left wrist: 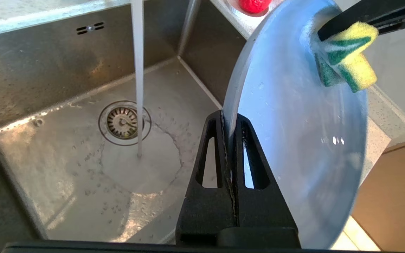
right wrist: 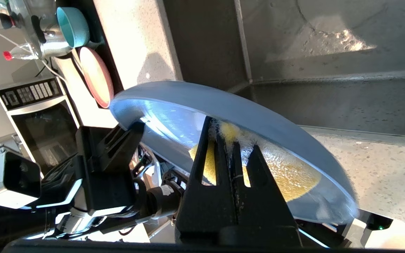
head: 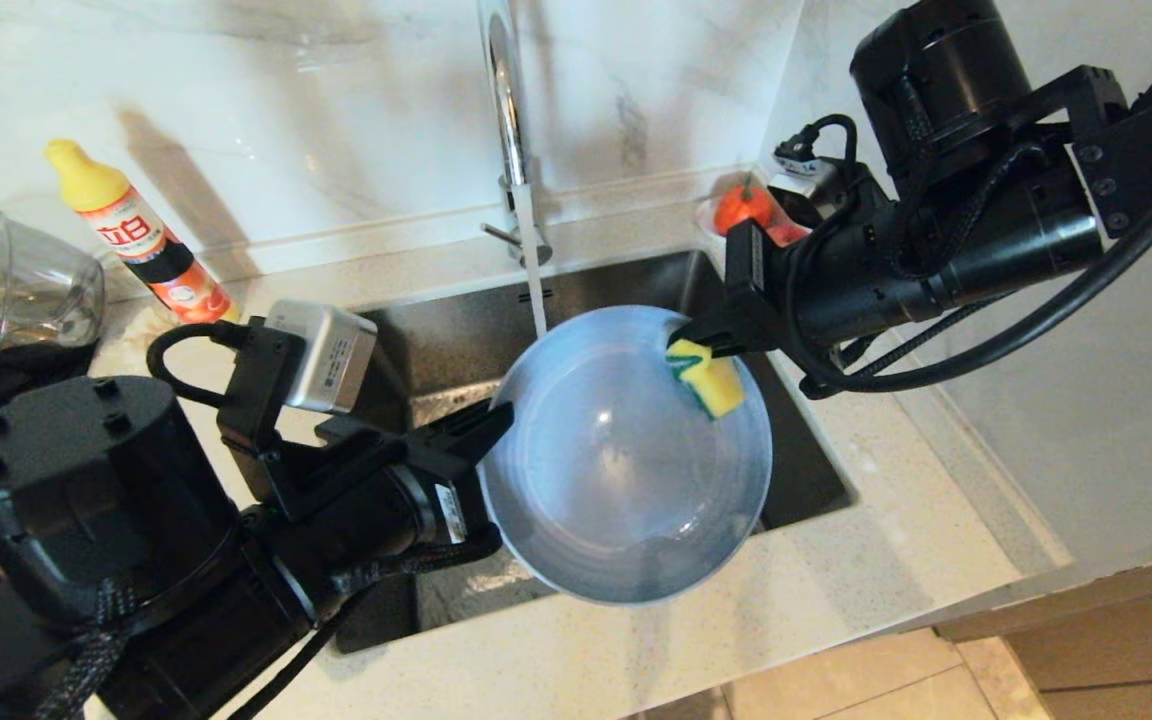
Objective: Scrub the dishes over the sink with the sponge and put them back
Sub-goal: Wipe the plate, then rinse the plate
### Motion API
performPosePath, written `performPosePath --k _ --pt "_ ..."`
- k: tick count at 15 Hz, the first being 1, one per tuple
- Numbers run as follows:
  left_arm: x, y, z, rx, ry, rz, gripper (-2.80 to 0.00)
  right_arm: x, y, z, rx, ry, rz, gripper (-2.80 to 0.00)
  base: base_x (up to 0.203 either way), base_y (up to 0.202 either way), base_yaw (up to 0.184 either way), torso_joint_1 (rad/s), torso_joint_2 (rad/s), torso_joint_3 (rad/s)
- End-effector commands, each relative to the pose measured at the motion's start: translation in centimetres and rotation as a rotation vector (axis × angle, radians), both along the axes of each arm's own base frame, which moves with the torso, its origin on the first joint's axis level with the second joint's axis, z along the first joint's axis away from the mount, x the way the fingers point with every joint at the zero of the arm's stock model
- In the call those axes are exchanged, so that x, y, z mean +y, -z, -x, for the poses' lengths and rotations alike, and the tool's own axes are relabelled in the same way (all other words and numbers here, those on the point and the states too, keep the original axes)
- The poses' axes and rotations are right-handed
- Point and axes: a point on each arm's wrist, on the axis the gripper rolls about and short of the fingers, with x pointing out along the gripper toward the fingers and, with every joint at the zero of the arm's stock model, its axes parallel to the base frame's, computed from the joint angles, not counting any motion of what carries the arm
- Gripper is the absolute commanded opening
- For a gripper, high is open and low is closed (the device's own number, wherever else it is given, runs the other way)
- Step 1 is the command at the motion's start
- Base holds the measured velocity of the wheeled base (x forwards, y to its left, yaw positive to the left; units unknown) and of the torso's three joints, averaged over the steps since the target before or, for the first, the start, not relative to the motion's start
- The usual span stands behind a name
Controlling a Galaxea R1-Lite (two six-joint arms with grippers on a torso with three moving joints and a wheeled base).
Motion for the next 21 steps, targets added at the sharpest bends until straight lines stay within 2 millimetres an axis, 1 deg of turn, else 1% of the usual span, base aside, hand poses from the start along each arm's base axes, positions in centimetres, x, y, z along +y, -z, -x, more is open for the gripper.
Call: performPosePath --k 1,3,4,5,6,8,9,13,15,16,18,19,20,21 --pt "0.9 -0.5 0.5 -0.015 -0.015 0.022 -2.80 -0.8 -0.1 -0.5 0.001 0.032 -0.001 -2.80 0.000 0.000 0.000 0.000 0.00 0.000" --pt "2.0 -0.8 -0.3 -0.025 -0.072 0.034 -2.80 -1.6 -0.4 -0.4 -0.003 0.050 -0.003 -2.80 0.000 0.000 0.000 0.000 0.00 0.000" --pt "2.8 -0.8 -1.1 -0.024 -0.118 0.034 -2.80 -2.0 -0.7 0.2 -0.009 0.050 -0.008 -2.80 0.000 0.000 0.000 0.000 0.00 0.000" --pt "3.2 -0.6 -1.7 -0.017 -0.149 0.030 -2.80 -2.1 -0.9 0.5 -0.011 0.047 -0.011 -2.80 0.000 0.000 0.000 0.000 0.00 0.000" --pt "3.4 -0.1 -2.4 0.003 -0.171 0.025 -2.80 -2.5 -1.7 1.2 -0.030 0.044 -0.022 -2.80 0.000 0.000 0.000 0.000 0.00 0.000" --pt "3.1 0.6 -3.4 0.041 -0.194 0.035 -2.80 -3.1 -2.8 2.5 -0.080 0.021 -0.022 -2.80 0.000 0.000 0.000 0.000 0.00 0.000" --pt "2.8 0.9 -3.9 0.056 -0.198 0.038 -2.80 -3.6 -3.7 3.6 -0.106 0.009 -0.032 -2.80 0.000 0.000 0.000 0.000 0.00 0.000" --pt "1.4 2.4 -6.2 0.120 -0.221 0.048 -2.80 -4.9 -5.8 6.6 -0.182 -0.061 -0.069 -2.80 0.000 0.000 0.000 0.000 0.00 0.000" --pt "1.1 2.7 -6.7 0.137 -0.240 0.066 -2.80 -5.1 -5.8 7.0 -0.195 -0.073 -0.059 -2.80 0.000 0.000 0.000 0.000 0.00 0.000" --pt "0.7 3.9 -7.4 0.174 -0.256 0.060 -2.80 -5.8 -6.1 8.2 -0.224 -0.084 -0.053 -2.80 0.000 0.000 0.000 0.000 0.00 0.000" --pt "0.4 5.9 -9.5 0.247 -0.305 0.091 -2.80 -7.0 -5.9 10.0 -0.263 -0.103 -0.022 -2.80 0.000 0.000 0.000 0.000 0.00 0.000" --pt "0.4 6.0 -10.3 0.261 -0.325 0.125 -2.80 -7.4 -5.7 10.3 -0.267 -0.099 -0.013 -2.80 0.000 0.000 0.000 0.000 0.00 0.000" --pt "0.1 6.5 -11.3 0.281 -0.339 0.144 -2.80 -7.8 -5.6 10.5 -0.263 -0.084 -0.008 -2.80 0.000 0.000 0.000 0.000 0.00 0.000" --pt "0.0 7.1 -12.6 0.305 -0.361 0.167 -2.80 -8.2 -5.4 10.6 -0.257 -0.069 -0.003 -2.80 0.000 0.000 0.000 0.000 0.00 0.000"
